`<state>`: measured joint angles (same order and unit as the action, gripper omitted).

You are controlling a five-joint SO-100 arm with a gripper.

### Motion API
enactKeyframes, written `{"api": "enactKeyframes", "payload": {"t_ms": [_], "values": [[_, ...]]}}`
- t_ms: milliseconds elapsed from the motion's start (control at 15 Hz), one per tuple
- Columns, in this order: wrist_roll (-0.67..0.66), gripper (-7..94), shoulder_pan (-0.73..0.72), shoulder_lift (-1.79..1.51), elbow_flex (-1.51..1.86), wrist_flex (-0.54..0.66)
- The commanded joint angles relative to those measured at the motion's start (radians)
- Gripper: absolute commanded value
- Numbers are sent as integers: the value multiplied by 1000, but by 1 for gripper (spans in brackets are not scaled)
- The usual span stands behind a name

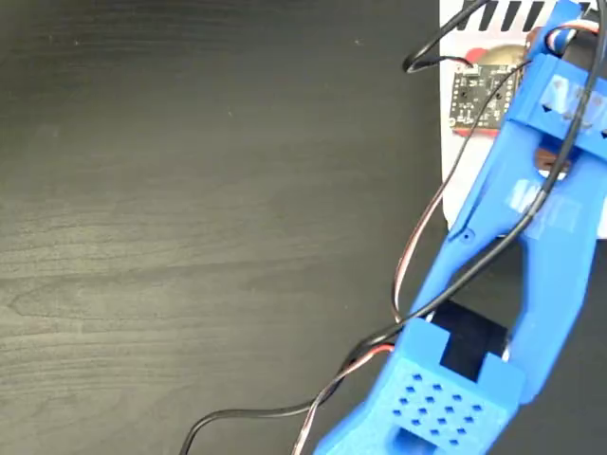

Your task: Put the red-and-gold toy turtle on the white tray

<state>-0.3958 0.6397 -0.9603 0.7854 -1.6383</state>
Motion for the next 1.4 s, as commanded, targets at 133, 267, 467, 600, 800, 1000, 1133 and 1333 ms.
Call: {"api": "enactKeyframes", "payload": {"t_ms": [133,267,467,600,800,1000,1133,1333], "values": [[-11,59,20,-52,-12,-5],[29,58,15,-72,-31,3],[192,37,-6,-152,-110,23],[264,0,-44,-259,-83,87],[341,0,-135,-448,23,137],[460,0,-268,-673,255,239],[503,0,-396,-854,486,351],[518,0,-597,-1123,870,551]]}}
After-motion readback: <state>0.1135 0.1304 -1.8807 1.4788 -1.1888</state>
